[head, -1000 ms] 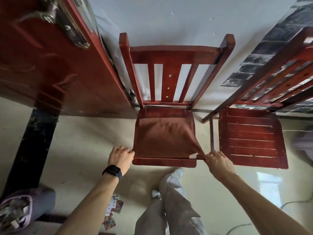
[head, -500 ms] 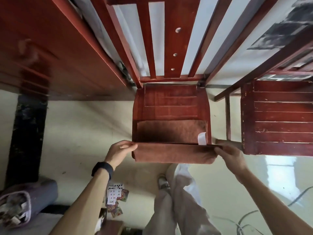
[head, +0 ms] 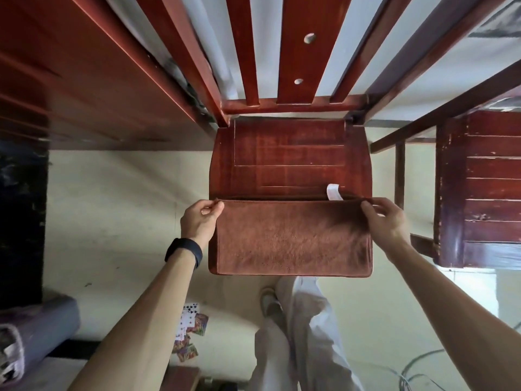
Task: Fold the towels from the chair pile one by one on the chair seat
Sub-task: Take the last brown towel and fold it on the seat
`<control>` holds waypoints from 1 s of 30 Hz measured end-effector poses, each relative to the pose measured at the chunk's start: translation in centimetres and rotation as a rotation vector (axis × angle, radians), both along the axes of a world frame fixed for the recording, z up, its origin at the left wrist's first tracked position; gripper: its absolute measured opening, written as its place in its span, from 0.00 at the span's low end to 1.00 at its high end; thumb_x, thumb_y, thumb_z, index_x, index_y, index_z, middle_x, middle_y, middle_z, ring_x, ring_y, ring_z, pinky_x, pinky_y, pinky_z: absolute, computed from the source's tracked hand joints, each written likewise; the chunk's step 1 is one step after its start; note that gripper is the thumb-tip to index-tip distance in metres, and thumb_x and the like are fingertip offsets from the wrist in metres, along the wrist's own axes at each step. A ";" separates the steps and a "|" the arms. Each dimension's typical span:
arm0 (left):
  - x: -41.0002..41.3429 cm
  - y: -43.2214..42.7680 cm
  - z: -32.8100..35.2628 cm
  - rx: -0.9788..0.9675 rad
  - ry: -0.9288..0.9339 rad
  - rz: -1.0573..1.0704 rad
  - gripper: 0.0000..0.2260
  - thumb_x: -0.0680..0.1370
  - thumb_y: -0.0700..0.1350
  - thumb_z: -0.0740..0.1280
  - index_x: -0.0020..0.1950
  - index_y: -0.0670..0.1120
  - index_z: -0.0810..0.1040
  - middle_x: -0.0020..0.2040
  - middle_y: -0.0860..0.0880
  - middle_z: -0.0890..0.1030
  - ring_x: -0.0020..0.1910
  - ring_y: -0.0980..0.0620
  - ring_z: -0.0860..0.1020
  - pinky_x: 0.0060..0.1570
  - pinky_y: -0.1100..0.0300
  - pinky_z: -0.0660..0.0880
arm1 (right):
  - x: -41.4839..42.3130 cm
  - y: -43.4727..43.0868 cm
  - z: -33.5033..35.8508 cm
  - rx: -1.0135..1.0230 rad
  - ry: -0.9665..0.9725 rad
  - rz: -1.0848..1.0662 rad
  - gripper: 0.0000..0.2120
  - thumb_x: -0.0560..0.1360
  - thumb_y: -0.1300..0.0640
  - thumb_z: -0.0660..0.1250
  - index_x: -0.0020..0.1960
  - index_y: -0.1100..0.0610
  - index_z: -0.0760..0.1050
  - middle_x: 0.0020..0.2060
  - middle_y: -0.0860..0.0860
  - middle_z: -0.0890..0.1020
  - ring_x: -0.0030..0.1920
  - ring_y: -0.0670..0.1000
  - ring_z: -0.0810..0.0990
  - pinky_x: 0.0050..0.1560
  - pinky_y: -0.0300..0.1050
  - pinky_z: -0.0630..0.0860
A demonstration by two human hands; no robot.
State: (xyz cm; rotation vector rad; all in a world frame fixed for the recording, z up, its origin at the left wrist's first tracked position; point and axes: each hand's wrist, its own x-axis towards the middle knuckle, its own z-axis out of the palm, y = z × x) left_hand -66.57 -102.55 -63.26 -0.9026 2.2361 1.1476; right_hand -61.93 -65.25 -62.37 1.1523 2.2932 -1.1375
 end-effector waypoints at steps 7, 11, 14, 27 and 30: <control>-0.9 1.5 -0.2 -0.128 0.037 -0.004 0.10 0.78 0.53 0.68 0.52 0.47 0.81 0.48 0.49 0.83 0.49 0.48 0.80 0.50 0.60 0.73 | -0.8 -0.1 -1.1 0.074 0.016 0.026 0.11 0.78 0.48 0.66 0.57 0.51 0.80 0.50 0.51 0.84 0.50 0.55 0.81 0.57 0.50 0.76; -1.6 2.1 -0.4 -0.240 0.003 -0.066 0.09 0.79 0.55 0.65 0.50 0.50 0.79 0.46 0.50 0.83 0.50 0.45 0.80 0.46 0.58 0.73 | -1.4 -0.5 -1.5 0.130 0.011 0.025 0.12 0.79 0.49 0.66 0.57 0.54 0.80 0.48 0.51 0.82 0.49 0.53 0.78 0.56 0.47 0.73; -1.4 2.8 -0.3 -0.431 0.026 -0.280 0.09 0.80 0.54 0.62 0.53 0.50 0.74 0.47 0.48 0.83 0.48 0.41 0.80 0.39 0.55 0.71 | -1.5 -0.9 -2.1 0.220 0.060 0.086 0.12 0.79 0.50 0.66 0.56 0.58 0.78 0.48 0.54 0.82 0.52 0.57 0.78 0.57 0.50 0.72; 6.6 6.0 -3.9 -0.573 0.264 -0.947 0.32 0.77 0.65 0.57 0.79 0.59 0.54 0.81 0.51 0.50 0.79 0.42 0.49 0.73 0.33 0.49 | 5.3 -6.1 -4.0 0.585 0.086 0.760 0.31 0.79 0.36 0.54 0.80 0.46 0.59 0.80 0.50 0.58 0.80 0.54 0.54 0.76 0.64 0.49; 6.5 4.5 -5.5 -0.603 0.299 -0.987 0.33 0.77 0.67 0.55 0.79 0.62 0.50 0.81 0.53 0.47 0.80 0.43 0.47 0.73 0.32 0.47 | 5.7 -4.2 -5.9 0.599 0.125 0.834 0.33 0.78 0.33 0.52 0.80 0.45 0.58 0.80 0.50 0.58 0.80 0.54 0.54 0.76 0.67 0.50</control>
